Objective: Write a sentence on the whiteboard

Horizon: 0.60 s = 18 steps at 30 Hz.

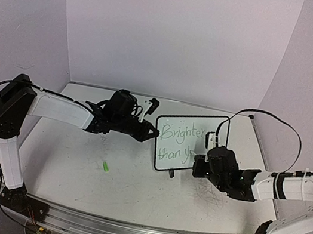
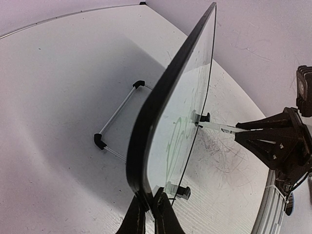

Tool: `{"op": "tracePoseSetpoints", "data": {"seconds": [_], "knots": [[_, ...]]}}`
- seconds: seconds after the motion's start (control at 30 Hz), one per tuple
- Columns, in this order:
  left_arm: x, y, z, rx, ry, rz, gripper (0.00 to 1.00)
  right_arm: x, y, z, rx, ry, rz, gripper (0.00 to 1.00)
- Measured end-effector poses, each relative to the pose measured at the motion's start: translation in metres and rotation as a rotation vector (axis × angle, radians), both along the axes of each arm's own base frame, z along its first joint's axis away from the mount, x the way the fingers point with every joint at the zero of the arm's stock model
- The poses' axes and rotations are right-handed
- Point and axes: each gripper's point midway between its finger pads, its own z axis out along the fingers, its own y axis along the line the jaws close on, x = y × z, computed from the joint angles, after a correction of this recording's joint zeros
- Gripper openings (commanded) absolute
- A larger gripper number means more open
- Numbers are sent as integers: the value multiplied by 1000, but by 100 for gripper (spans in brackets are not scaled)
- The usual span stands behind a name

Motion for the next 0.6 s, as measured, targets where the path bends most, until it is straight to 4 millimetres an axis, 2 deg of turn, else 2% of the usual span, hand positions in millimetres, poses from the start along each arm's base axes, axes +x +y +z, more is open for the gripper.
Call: {"op": "tracePoseSetpoints", "data": {"seconds": [0.6], "knots": [[0,0,0,0,0,0,0,-7,-3,-14,28,40,-14,0]]}}
